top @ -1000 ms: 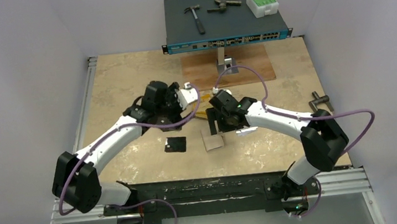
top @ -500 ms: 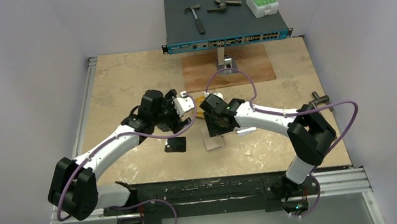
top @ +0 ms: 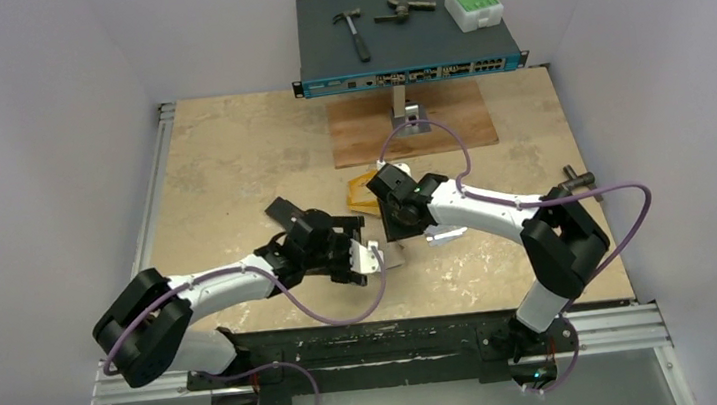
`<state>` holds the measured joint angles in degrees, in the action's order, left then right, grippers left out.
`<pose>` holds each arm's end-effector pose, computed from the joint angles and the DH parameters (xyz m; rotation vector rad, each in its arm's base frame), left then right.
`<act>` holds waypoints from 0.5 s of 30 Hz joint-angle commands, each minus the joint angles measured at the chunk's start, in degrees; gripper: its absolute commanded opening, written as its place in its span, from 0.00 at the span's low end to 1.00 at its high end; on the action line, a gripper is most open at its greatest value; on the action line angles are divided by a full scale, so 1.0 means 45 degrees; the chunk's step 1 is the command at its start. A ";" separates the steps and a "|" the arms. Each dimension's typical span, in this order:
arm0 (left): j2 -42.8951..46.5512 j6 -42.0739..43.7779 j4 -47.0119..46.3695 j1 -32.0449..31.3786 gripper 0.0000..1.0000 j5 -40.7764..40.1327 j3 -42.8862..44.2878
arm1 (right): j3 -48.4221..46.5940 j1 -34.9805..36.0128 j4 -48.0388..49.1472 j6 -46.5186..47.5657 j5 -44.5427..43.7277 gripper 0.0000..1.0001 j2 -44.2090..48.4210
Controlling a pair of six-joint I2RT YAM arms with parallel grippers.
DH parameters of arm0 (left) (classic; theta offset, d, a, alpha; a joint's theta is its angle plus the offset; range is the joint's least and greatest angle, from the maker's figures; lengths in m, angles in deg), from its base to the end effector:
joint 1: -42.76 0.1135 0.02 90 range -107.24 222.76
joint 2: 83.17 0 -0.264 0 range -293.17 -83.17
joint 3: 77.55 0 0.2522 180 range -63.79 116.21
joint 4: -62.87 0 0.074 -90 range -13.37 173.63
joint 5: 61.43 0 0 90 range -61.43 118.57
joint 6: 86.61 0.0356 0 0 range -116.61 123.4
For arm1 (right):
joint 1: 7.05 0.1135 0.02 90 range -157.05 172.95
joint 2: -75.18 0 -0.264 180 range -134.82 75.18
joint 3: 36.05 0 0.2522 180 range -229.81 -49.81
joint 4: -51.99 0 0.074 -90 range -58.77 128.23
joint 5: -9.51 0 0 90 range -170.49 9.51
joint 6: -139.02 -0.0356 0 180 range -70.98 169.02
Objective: Put the credit cards into the card holder
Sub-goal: Close the card holder at the center of the board.
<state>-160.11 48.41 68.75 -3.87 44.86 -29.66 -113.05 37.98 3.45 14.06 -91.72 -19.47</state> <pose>0.1778 -0.2028 0.1863 1.6651 1.3926 -0.3256 0.2351 0.2255 0.2005 -0.1809 2.6894 0.1622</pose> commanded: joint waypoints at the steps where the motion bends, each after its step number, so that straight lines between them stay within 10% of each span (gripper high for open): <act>1: -0.0672 0.2275 -0.1712 -0.0569 0.93 0.0251 -0.0514 | 0.0082 -0.0238 0.0216 -0.0070 -0.0128 0.34 0.0507; 7: -0.1290 0.3718 -0.2246 -0.0791 0.92 0.0665 -0.0899 | -0.0273 -0.0238 0.0266 0.0033 0.0246 0.44 0.0029; 15: -0.1624 0.4487 -0.1967 -0.1008 0.71 0.1097 -0.0751 | -0.0131 -0.0223 0.0265 0.0035 0.0375 0.21 -0.0039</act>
<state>-166.85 64.96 61.23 -7.85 46.42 -33.70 -112.90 37.02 3.71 14.17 -90.58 -19.32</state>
